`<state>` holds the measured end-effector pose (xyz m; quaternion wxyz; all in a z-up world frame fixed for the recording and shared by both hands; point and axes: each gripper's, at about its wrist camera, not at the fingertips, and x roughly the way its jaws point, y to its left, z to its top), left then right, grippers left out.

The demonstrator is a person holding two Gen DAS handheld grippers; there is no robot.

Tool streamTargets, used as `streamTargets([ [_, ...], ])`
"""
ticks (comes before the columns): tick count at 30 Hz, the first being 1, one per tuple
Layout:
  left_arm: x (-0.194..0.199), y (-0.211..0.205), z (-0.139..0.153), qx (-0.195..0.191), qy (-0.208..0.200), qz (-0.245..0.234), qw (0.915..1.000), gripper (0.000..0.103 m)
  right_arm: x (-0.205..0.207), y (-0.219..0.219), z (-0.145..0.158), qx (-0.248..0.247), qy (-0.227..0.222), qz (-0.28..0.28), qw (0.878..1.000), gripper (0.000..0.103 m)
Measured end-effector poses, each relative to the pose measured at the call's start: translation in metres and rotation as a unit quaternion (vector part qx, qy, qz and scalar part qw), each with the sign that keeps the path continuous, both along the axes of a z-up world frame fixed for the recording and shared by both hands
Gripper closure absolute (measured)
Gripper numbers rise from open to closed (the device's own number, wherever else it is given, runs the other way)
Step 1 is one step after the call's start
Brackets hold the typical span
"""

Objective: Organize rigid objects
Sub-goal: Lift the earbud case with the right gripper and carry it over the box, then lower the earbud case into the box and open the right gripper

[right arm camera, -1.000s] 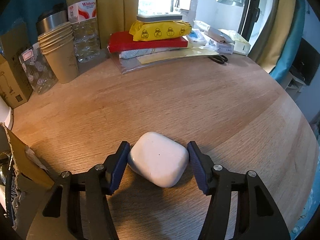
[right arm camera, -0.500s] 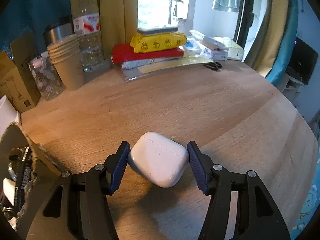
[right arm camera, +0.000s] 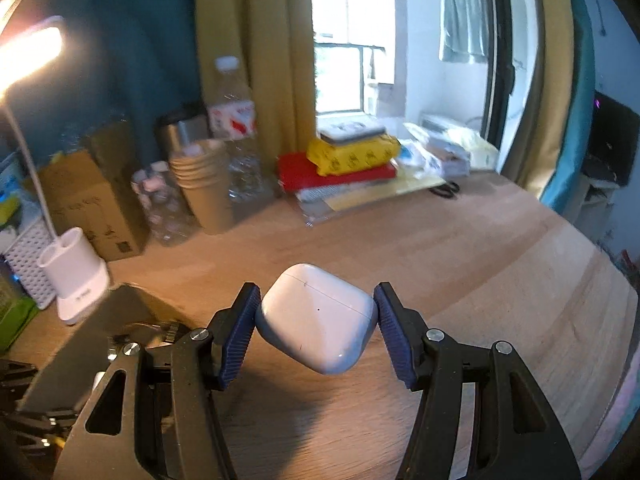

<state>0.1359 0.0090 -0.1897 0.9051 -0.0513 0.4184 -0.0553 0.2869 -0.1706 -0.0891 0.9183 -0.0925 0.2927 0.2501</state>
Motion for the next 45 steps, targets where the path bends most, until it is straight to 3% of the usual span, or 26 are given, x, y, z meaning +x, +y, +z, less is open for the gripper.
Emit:
streamTargets([
  [12,0.000,0.000,0.000,0.000,0.000,0.000,1.0000,0.075,-0.053,0.044,0.023,-0.014,-0.041,0.075,0.996,0.041],
  [19,0.000,0.000,0.000,0.000,0.000,0.000,1.0000,0.075,-0.068,0.070,0.013,-0.030,-0.033,0.121,0.992,0.041],
  [26,0.000,0.000,0.000,0.000,0.000,0.000,1.0000,0.075,-0.083,0.097,-0.007,-0.083,-0.027,0.166,0.982,0.041],
  [45,0.000,0.000,0.000,0.000,0.000,0.000,1.0000,0.075,-0.080,0.104,-0.023,-0.105,0.006,0.171,0.980,0.041],
])
